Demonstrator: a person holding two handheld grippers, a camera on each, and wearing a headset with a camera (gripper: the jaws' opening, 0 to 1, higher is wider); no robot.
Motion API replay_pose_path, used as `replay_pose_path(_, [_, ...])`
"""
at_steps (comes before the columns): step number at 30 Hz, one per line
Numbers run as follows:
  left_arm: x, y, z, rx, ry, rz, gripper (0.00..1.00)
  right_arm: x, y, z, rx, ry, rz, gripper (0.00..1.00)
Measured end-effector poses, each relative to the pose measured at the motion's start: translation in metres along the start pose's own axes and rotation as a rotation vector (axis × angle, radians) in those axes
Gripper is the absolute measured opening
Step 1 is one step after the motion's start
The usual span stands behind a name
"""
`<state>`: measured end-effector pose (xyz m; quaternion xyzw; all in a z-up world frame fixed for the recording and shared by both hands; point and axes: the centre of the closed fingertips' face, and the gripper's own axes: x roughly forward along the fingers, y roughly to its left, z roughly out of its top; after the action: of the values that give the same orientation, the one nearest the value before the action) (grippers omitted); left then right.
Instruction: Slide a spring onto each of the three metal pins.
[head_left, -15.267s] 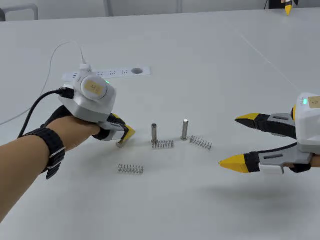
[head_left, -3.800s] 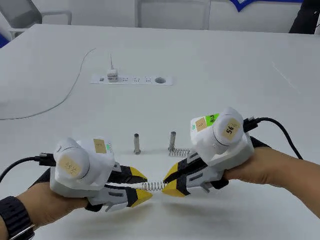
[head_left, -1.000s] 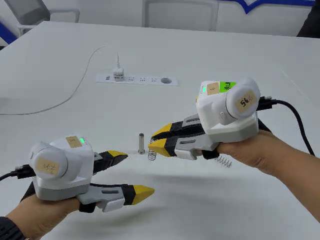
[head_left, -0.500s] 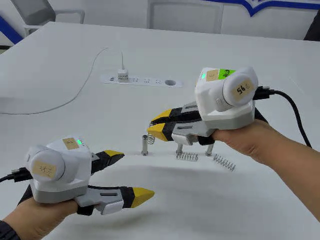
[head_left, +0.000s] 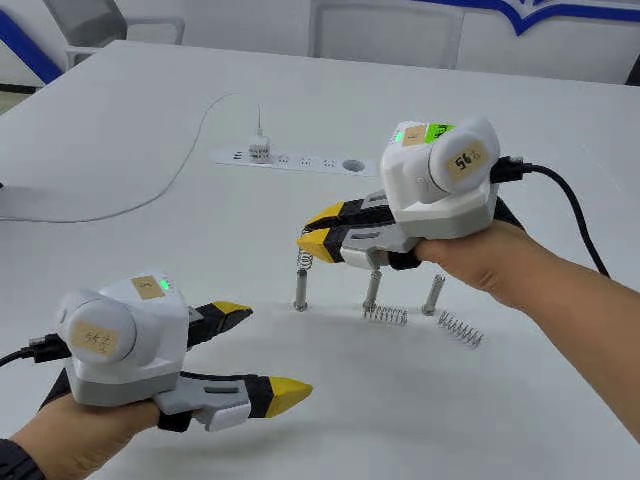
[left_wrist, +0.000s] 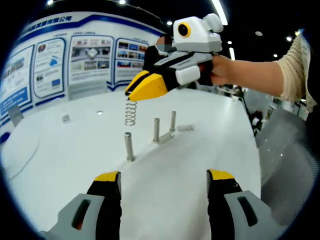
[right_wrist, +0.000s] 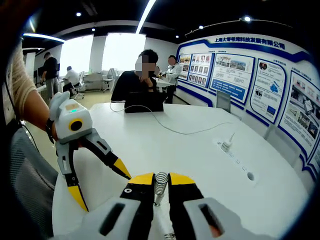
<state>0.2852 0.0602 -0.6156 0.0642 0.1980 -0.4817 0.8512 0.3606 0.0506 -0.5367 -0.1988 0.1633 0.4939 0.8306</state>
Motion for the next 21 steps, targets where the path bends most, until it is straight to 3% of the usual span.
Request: replay_pose_path(21, [0.001, 0.001, -0.002, -0.005, 0.006, 0.003, 0.7, 0.01, 0.0, -0.014, 0.021, 0.036, 0.003, 0.11])
